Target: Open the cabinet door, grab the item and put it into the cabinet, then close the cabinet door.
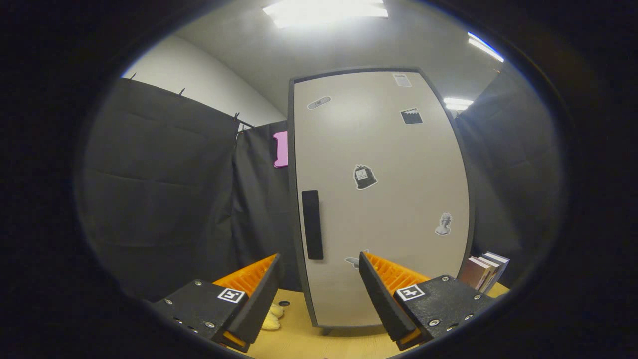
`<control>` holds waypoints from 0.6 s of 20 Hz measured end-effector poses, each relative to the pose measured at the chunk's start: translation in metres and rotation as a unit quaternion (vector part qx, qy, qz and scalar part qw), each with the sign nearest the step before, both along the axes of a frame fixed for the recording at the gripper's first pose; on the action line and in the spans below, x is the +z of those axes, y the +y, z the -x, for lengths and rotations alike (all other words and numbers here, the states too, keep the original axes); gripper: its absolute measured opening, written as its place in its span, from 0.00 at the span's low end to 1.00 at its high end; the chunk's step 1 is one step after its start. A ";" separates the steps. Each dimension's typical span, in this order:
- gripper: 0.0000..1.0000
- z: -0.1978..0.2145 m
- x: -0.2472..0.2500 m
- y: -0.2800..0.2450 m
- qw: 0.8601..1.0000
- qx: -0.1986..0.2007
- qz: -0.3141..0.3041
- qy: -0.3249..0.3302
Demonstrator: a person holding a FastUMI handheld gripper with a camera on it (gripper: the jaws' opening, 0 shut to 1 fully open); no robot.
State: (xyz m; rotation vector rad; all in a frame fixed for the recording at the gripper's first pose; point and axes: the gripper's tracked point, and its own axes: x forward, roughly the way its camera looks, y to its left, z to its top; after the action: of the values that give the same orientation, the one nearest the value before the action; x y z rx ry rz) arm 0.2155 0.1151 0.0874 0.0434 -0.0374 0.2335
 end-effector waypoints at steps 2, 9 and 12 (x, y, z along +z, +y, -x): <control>0.94 -0.020 0.004 0.007 1.000 -0.001 0.005 -0.008; 0.94 -0.076 0.008 0.028 1.000 -0.002 0.028 -0.012; 0.93 -0.095 0.007 0.035 0.999 -0.007 0.037 -0.011</control>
State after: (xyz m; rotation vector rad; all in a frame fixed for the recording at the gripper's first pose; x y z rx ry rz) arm 0.3105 0.1498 0.0947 -0.0322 -0.0509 0.2203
